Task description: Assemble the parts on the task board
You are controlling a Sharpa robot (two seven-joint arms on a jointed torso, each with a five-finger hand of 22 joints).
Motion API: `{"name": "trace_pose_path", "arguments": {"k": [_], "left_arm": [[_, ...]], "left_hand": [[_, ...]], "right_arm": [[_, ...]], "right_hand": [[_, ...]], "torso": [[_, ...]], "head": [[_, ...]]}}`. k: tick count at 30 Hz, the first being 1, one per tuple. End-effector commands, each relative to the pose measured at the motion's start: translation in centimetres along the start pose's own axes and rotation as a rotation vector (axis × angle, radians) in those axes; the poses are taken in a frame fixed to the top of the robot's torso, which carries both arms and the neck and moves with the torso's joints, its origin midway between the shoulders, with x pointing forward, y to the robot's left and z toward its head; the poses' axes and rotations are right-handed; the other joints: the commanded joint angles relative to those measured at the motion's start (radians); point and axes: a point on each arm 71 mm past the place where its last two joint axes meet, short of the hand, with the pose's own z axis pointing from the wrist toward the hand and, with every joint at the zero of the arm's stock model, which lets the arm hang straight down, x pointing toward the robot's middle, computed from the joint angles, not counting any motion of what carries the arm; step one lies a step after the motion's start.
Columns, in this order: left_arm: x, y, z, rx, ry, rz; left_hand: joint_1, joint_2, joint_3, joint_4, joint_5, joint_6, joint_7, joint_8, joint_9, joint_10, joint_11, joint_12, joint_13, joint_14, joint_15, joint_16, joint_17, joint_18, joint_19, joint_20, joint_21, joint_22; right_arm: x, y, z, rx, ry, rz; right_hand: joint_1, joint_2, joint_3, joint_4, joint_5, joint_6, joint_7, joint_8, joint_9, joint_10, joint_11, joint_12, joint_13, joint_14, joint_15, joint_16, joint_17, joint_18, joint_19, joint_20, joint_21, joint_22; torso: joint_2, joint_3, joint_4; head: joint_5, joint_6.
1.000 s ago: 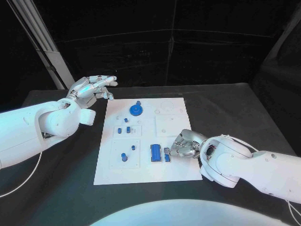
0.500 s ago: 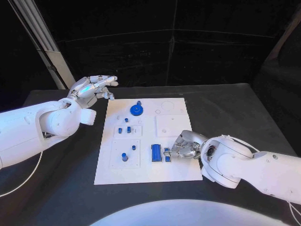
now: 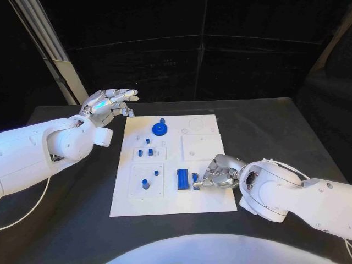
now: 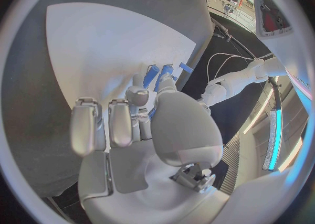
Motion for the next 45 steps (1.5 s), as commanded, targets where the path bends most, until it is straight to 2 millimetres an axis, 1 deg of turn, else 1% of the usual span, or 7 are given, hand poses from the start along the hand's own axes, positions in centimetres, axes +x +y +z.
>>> {"name": "trace_pose_path", "arguments": {"k": [1,11,19,24,34,41,45], "left_arm": [[0.0,-0.1,0.0,0.002,0.012,-0.003],[0.1,-0.1,0.1,0.001,0.013,-0.003],[0.1,-0.1,0.0,0.001,0.011,-0.003],[0.1,-0.1,0.0,0.002,0.011,-0.003],[0.0,-0.1,0.0,0.002,0.01,-0.002],[0.0,-0.1,0.0,0.003,0.008,-0.002],[0.0,0.1,-0.1,0.003,0.011,-0.001]], "left_hand": [[0.011,0.002,-0.005,0.0,-0.004,-0.007,0.002,0.006,0.0,-0.007,0.0,0.005,-0.001,-0.004,0.001,0.004,-0.001,0.014,-0.006,0.003,0.006,0.001],[0.011,0.002,-0.005,0.0,-0.004,-0.007,0.002,0.006,0.0,-0.007,0.0,0.005,-0.001,-0.004,0.001,0.004,-0.001,0.014,-0.006,0.003,0.006,0.001],[0.011,0.002,-0.005,0.0,-0.004,-0.007,0.002,0.006,0.0,-0.007,0.0,0.005,-0.001,-0.004,0.001,0.004,-0.001,0.014,-0.006,0.003,0.006,0.001],[0.011,0.002,-0.005,0.0,-0.004,-0.007,0.002,0.006,0.0,-0.007,0.0,0.005,-0.001,-0.004,0.001,0.004,-0.001,0.014,-0.006,0.003,0.006,0.001],[0.011,0.002,-0.005,0.0,-0.004,-0.007,0.002,0.006,0.0,-0.007,0.0,0.005,-0.001,-0.004,0.001,0.004,-0.001,0.014,-0.006,0.003,0.006,0.001],[0.011,0.002,-0.005,0.001,-0.004,-0.007,0.002,0.007,0.0,-0.007,0.0,0.005,-0.002,-0.004,0.001,0.004,-0.002,0.014,-0.007,0.003,0.006,0.001],[0.011,0.001,-0.006,0.001,-0.005,-0.007,0.003,0.007,0.0,-0.007,0.001,0.006,-0.002,-0.005,0.001,0.004,-0.002,0.014,-0.007,0.003,0.006,0.001]], "right_arm": [[0.1,0.2,-0.1,-0.015,0.025,-0.018],[0.3,-0.1,0.4,0.002,0.038,-0.054],[0.6,0.1,0.8,0.003,0.063,-0.073],[0.6,0.1,1.0,0.004,0.064,-0.074],[0.6,0.3,0.8,-0.03,0.055,-0.051],[-0.2,0.1,-0.1,-0.127,0.041,0.068],[-1.2,-0.2,-0.4,-0.207,0.028,0.213]], "right_hand": [[-0.009,0.002,-0.006,0.001,-0.004,-0.008,0.002,-0.004,0.002,-0.001,0.004,0.0,0.002,0.049,-0.001,-0.002,0.002,-0.008,-0.006,-0.002,-0.002,0.042],[0.027,0.031,-0.004,-0.009,0.016,-0.009,0.001,-0.003,0.011,-0.001,0.003,0.002,0.005,0.05,-0.001,-0.001,0.003,-0.008,-0.005,-0.002,-0.002,0.044],[0.083,0.038,-0.005,-0.035,0.025,-0.01,0.002,-0.003,0.019,-0.001,0.003,0.003,0.007,0.05,-0.002,-0.001,0.004,-0.008,-0.005,-0.003,-0.002,0.045],[0.081,0.05,-0.009,-0.028,0.029,-0.01,0.002,-0.003,0.022,0.0,0.004,0.003,0.008,0.05,-0.002,0.0,0.005,-0.008,-0.004,-0.003,-0.002,0.045],[0.048,0.041,-0.048,-0.003,0.017,-0.015,0.003,-0.006,0.029,-0.003,0.005,-0.005,0.004,0.049,0.0,-0.005,-0.001,-0.007,-0.009,-0.002,-0.006,0.04],[0.045,0.038,-0.067,-0.004,0.015,-0.06,0.019,-0.029,0.027,-0.051,0.018,-0.108,-0.063,0.029,0.01,-0.071,-0.077,0.009,-0.054,0.006,-0.053,-0.03],[0.078,0.051,-0.066,-0.012,0.036,-0.086,0.03,-0.039,0.029,-0.102,0.028,-0.22,-0.141,0.006,0.019,-0.155,-0.167,0.028,-0.107,0.015,-0.113,-0.115]], "torso": [[0.001,-0.0001,-0.0002],[0.002,-0.0008,-0.0007],[0.003,0.0003,-0.0025],[0.003,0.0009,-0.0041],[0.0,0.0001,-0.0017],[-0.002,-0.0005,-0.0023],[-0.008,-0.0029,-0.0022]], "head": [[0.0,0.0],[0.001,0.001],[0.007,-0.002],[0.007,-0.003],[0.005,-0.003],[0.002,0.006],[-0.004,0.012]]}}
